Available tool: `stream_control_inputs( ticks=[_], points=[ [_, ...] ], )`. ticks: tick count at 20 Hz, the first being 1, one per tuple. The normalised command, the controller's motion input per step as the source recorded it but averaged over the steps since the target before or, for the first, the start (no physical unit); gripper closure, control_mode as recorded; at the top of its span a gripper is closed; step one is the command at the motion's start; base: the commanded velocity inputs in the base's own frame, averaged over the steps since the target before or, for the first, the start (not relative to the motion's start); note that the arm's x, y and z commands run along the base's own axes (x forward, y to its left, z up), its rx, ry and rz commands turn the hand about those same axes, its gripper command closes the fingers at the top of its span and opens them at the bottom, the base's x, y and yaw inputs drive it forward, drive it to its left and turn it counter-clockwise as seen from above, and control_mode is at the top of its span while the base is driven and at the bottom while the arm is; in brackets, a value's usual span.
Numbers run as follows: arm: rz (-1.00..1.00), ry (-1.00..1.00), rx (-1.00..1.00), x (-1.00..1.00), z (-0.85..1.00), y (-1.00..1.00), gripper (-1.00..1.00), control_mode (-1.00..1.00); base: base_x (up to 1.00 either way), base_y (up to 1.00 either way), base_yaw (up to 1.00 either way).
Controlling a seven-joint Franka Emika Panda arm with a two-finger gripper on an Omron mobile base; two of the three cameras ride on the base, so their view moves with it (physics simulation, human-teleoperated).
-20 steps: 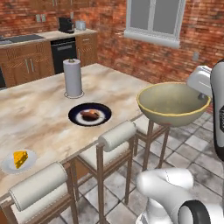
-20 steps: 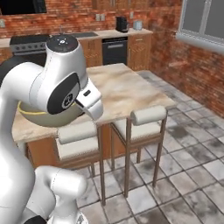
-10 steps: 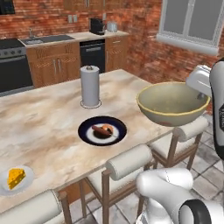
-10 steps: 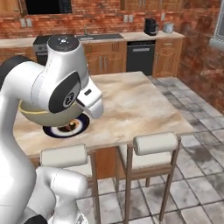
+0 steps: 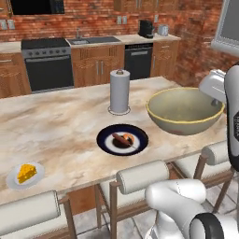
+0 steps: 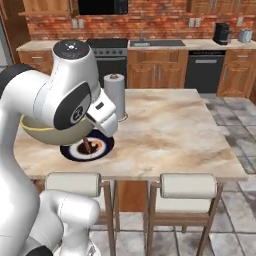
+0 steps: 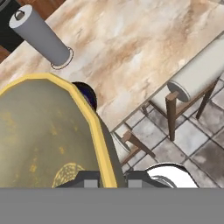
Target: Take the smaller bowl and place it next to the appetizer plate on the dining counter , and place the larger bowl next to the plate with cooked food.
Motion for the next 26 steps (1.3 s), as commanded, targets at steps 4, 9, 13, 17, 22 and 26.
stream_control_inputs(
  ticks=[4, 9, 13, 17, 22, 26],
  points=[
    [0.0, 0.0, 0.0, 0.0, 0.0, 0.0, 1.0, 1.0, 0.77, -0.24, 0.39],
    [0.0, 0.0, 0.0, 0.0, 0.0, 0.0, 1.0, 1.0, 0.53, -0.16, 0.24],
    [0.0, 0.0, 0.0, 0.0, 0.0, 0.0, 1.0, 1.0, 0.22, -0.23, 0.03],
    [-0.11, -0.09, -0.09, 0.22, -0.71, -0.36, 1.0, -1.0, 0.0, 0.0, 0.0],
    [-0.15, -0.1, -0.07, 0.29, -0.67, -0.52, 1.0, -1.0, 0.0, 0.0, 0.0],
    [-0.14, -0.13, -0.06, 0.42, -0.54, -0.52, 1.0, -1.0, 0.0, 0.0, 0.0]
  ],
)
